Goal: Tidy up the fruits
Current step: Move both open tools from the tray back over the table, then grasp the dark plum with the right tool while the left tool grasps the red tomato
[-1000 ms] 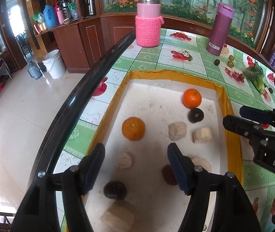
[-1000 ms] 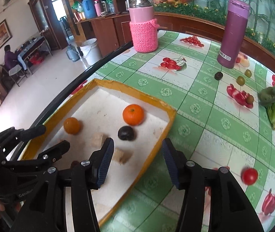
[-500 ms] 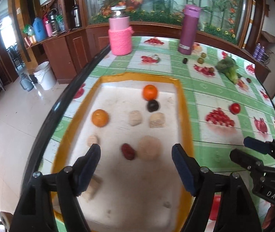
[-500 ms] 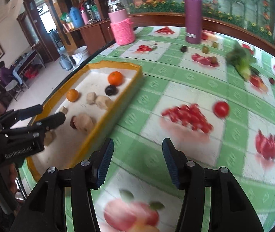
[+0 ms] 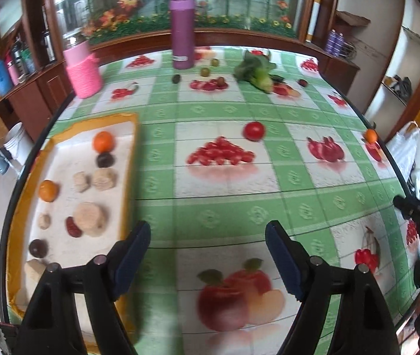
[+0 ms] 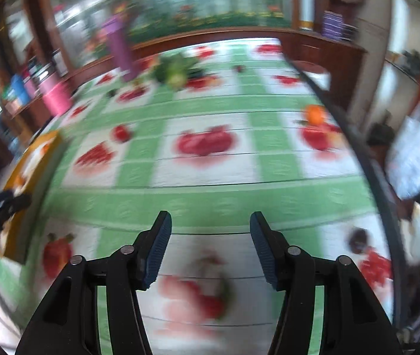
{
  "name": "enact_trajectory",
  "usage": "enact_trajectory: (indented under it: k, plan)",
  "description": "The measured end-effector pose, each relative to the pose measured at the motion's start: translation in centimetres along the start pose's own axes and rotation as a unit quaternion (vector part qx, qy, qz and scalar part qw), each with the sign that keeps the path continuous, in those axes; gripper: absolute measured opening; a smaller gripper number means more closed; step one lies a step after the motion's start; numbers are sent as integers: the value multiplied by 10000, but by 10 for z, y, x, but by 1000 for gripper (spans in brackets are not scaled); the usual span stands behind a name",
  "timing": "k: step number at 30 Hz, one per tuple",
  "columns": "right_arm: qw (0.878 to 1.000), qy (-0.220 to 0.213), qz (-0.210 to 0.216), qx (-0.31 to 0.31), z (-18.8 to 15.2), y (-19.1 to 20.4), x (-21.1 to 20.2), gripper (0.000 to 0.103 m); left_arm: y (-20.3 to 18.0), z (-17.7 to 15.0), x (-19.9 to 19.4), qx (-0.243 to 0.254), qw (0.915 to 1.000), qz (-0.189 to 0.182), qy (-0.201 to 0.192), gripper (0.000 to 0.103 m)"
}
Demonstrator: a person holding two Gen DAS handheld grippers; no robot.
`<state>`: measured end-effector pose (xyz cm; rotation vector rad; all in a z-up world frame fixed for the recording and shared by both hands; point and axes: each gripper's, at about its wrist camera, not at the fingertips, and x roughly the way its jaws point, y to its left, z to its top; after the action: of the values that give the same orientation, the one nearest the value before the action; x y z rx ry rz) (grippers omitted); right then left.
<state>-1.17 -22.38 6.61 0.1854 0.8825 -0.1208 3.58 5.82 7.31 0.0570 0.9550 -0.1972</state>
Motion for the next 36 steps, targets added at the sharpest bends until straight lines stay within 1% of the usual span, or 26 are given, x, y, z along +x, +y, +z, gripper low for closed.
enact_trajectory:
  k: [2, 4, 8, 12, 14, 18, 19, 23, 28, 30, 32, 33, 36]
  plan:
    - [9983, -54, -406, 421, 1, -30, -2, 62, -9, -2, 2, 66, 9999, -95, 61, 82]
    - [9945, -97, -667, 802, 1, -51, -3, 62, -16, -4, 3, 119, 9997, -170, 104, 82]
    - [9867, 14, -928, 1333, -4, -72, 5, 62, -20, -6, 6, 167, 9994, -288, 112, 82]
    - [9790, 141, -1087, 1720, -10, -86, 11, 62, -17, -6, 8, 191, 9989, -412, 119, 82]
    - [9761, 203, -1191, 1807, -11, -87, 14, 62, -13, -6, 10, 177, 9986, -485, 139, 82]
    - [9713, 414, -1162, 2035, -21, -96, 23, 62, -6, -6, 14, 136, 9978, -624, 182, 83]
    - [9717, 392, -1235, 1976, -22, -95, 23, 62, -5, -5, 16, 129, 9975, -664, 193, 83]
    - [9726, 279, -1158, 1995, -23, -94, 21, 60, -2, -2, 23, 152, 9966, -774, 252, 83]
    - [9729, 361, -1191, 1950, -24, -95, 28, 49, -3, 2, 32, 181, 9951, -924, 313, 83]
    - [9740, 330, -1212, 1888, -23, -95, 28, 40, -4, 4, 35, 206, 9945, -966, 343, 83]
    - [9747, 319, -1214, 1851, -22, -97, 29, 34, -5, 4, 38, 235, 9940, -995, 378, 83]
    - [9751, 306, -1177, 1855, -22, -98, 29, 28, -5, 4, 40, 249, 9939, -998, 397, 83]
    - [9771, 293, -1094, 1799, -21, -97, 30, 24, -6, 4, 44, 258, 9935, -1005, 456, 83]
